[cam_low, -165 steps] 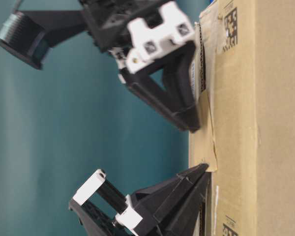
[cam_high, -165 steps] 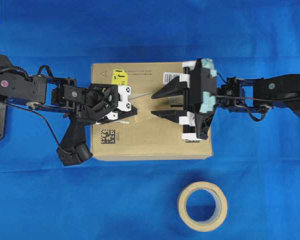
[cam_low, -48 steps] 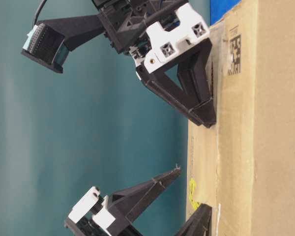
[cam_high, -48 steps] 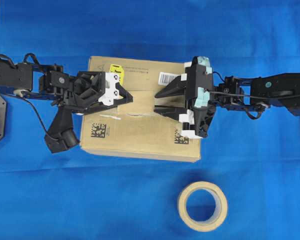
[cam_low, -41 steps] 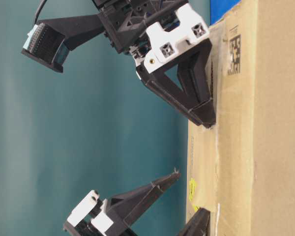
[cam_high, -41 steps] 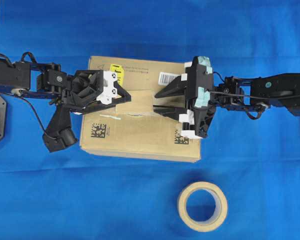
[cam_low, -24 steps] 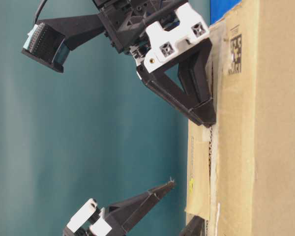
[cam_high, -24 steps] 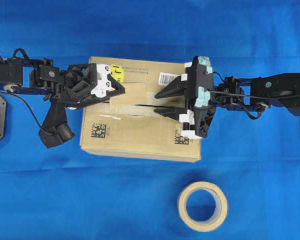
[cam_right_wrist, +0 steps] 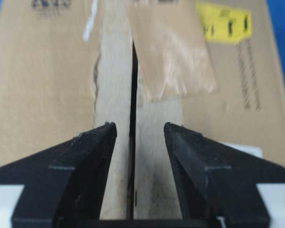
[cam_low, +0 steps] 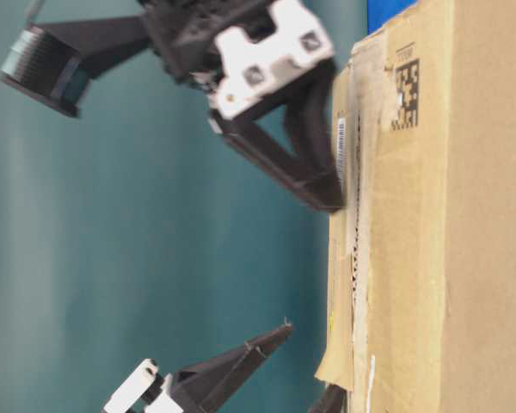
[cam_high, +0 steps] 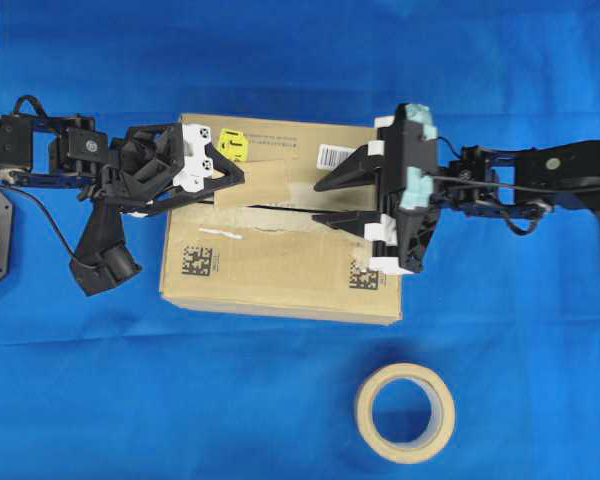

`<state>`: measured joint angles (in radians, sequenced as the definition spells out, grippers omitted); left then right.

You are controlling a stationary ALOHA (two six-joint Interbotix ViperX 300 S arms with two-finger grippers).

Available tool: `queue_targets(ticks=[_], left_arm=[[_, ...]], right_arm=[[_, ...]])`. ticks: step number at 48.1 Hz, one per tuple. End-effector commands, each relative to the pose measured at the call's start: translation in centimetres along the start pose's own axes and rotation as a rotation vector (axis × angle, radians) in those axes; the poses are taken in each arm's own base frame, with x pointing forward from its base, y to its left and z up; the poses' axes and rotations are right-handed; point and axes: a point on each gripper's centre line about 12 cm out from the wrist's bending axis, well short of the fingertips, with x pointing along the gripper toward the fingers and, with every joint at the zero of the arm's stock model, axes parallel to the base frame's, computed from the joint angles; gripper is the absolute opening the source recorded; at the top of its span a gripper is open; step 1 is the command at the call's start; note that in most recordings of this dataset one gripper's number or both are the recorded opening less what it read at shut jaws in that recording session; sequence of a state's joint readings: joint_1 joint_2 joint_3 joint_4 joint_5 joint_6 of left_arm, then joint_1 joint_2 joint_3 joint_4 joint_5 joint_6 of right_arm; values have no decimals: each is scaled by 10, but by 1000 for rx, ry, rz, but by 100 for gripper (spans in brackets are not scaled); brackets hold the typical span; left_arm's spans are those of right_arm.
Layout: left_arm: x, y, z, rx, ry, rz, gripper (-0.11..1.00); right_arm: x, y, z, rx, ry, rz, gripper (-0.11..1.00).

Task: Apply tape along the seams of the closed cardboard box to seal it securely.

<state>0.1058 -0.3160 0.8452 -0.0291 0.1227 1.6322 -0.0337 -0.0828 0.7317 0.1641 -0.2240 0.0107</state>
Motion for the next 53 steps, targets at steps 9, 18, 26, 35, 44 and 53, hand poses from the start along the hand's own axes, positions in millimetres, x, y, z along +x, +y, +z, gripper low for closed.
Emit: queue_targets(ticks=[9,18,26,35,44,53], left_arm=[[-4,12,0,-6,0,66,62],[-4,12,1,-29,-2,66,62],[-5,12,1,-54,-3,66,62],[-6,9,0,-57,-1,49,62],[-5,7,-1,-58,1,37,62],[-6,7,2,-81,-7,37,62]], right_arm=[[-10,5,18,-11,-58,17,55],[4,8,7,-9,-36,19,55],[17,5,-11,5,26,6,55],[16,3,-35,15,178,-3,55],[11,2,-49,17,279,-6,55],[-3,1,-59,15,328,-7,55]])
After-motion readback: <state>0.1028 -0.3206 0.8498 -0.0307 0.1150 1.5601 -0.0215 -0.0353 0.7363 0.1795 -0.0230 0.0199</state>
